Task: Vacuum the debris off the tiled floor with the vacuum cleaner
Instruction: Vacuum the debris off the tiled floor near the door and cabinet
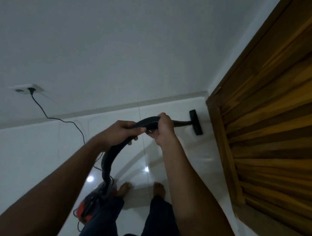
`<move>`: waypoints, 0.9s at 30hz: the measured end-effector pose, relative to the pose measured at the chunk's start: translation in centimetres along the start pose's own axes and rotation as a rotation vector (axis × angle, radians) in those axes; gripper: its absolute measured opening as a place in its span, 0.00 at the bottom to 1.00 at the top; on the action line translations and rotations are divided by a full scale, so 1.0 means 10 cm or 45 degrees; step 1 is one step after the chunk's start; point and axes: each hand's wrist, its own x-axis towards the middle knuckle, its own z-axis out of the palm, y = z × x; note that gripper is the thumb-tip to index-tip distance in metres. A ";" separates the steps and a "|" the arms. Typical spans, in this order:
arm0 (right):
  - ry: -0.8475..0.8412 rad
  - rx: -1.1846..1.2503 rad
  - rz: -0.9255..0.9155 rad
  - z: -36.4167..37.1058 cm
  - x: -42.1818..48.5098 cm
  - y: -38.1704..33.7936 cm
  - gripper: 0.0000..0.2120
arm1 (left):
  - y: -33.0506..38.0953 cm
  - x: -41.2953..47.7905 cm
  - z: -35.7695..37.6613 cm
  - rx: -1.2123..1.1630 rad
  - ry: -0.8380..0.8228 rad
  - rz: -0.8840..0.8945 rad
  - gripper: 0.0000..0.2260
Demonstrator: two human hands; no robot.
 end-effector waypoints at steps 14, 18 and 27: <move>0.172 -0.012 -0.080 0.37 -0.30 0.92 0.18 | -0.51 -0.36 -0.63 0.296 -0.364 -0.059 0.21; 0.179 -0.006 -0.143 0.70 -0.65 1.34 0.18 | -0.78 -0.63 -1.22 0.016 -0.719 -0.034 0.28; 0.275 0.094 -0.149 0.92 -1.00 2.25 0.12 | -1.17 -1.05 -1.45 0.051 -1.072 -0.077 0.36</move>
